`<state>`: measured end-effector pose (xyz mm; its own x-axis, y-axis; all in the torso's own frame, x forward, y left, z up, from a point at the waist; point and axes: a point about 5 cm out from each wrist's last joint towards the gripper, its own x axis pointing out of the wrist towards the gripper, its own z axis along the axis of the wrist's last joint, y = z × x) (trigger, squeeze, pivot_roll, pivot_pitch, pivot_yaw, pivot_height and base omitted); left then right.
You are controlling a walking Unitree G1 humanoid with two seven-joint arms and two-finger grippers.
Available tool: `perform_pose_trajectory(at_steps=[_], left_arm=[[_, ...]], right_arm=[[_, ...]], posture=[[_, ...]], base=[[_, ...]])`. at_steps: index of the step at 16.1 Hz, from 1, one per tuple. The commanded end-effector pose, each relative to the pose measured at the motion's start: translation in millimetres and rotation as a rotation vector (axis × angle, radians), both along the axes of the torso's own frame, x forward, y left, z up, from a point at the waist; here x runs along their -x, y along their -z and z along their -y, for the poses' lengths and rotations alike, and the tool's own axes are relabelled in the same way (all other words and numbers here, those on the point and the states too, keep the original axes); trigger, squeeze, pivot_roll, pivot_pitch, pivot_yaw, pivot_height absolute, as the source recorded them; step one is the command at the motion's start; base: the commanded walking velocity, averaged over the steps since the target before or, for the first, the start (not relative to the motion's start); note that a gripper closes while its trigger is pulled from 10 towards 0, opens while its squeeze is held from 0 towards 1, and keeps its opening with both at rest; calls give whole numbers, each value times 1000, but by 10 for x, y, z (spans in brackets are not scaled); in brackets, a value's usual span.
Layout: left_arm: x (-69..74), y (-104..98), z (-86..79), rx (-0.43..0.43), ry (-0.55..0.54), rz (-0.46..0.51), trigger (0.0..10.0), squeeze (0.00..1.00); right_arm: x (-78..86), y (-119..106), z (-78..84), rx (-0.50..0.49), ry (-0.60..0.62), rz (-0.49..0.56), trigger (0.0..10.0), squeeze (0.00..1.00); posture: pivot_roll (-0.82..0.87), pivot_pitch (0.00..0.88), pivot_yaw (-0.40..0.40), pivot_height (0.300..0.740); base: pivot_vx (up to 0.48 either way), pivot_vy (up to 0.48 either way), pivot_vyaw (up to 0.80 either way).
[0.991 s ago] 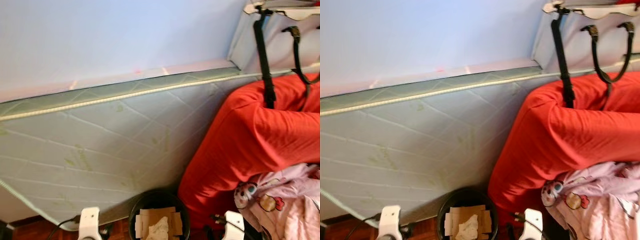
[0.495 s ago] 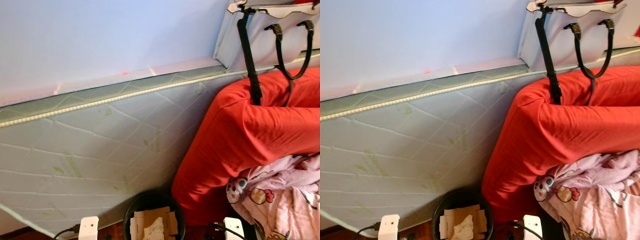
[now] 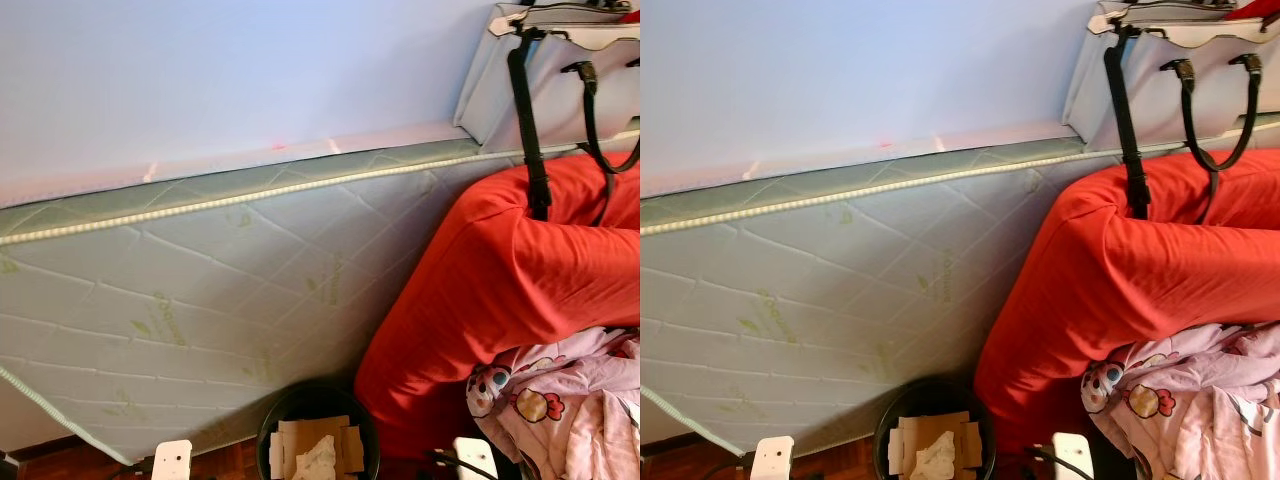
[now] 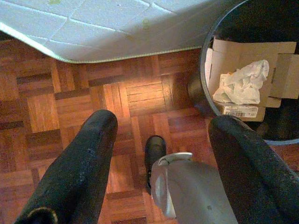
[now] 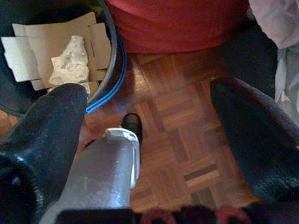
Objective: Clean up the room
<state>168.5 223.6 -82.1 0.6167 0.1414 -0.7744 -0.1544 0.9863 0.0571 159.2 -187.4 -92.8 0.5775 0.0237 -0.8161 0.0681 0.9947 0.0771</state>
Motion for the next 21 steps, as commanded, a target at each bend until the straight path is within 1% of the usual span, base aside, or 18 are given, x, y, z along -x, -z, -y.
perform_pose_trajectory(at_steps=[1,4,6,7,11,12,15,21], left_arm=[[64,38,25,8,-11,-28,10000,0],[60,40,41,8,-2,-29,10000,0],[62,38,30,7,-6,-29,10000,0],[72,40,19,6,-10,-31,10000,0],[76,41,13,3,-11,-32,10000,0],[62,35,17,-2,-7,-28,10000,0],[19,19,43,-12,7,-10,10000,0],[-28,1,80,-6,0,18,10000,0]], right_arm=[[63,24,25,0,1,-24,10000,0],[92,30,54,1,-3,-31,10000,0],[70,28,16,0,-11,-30,10000,0],[40,23,-28,0,-22,-28,10000,0],[19,18,-41,5,-32,-27,10000,0],[24,19,-36,7,-35,-29,10000,0],[27,19,-23,10,-42,-31,10000,0],[26,17,-14,16,-57,-32,10000,0]], posture=[[86,0,-49,740],[87,0,-49,740],[90,0,-52,740],[90,0,-53,740],[90,0,-55,740],[92,0,-57,740],[92,0,-59,740],[95,0,-63,740]], base=[[0,0,-619],[0,0,-613],[0,0,-613],[0,0,-613],[0,0,-614],[0,0,-613],[0,-480,-613],[0,0,-613]])
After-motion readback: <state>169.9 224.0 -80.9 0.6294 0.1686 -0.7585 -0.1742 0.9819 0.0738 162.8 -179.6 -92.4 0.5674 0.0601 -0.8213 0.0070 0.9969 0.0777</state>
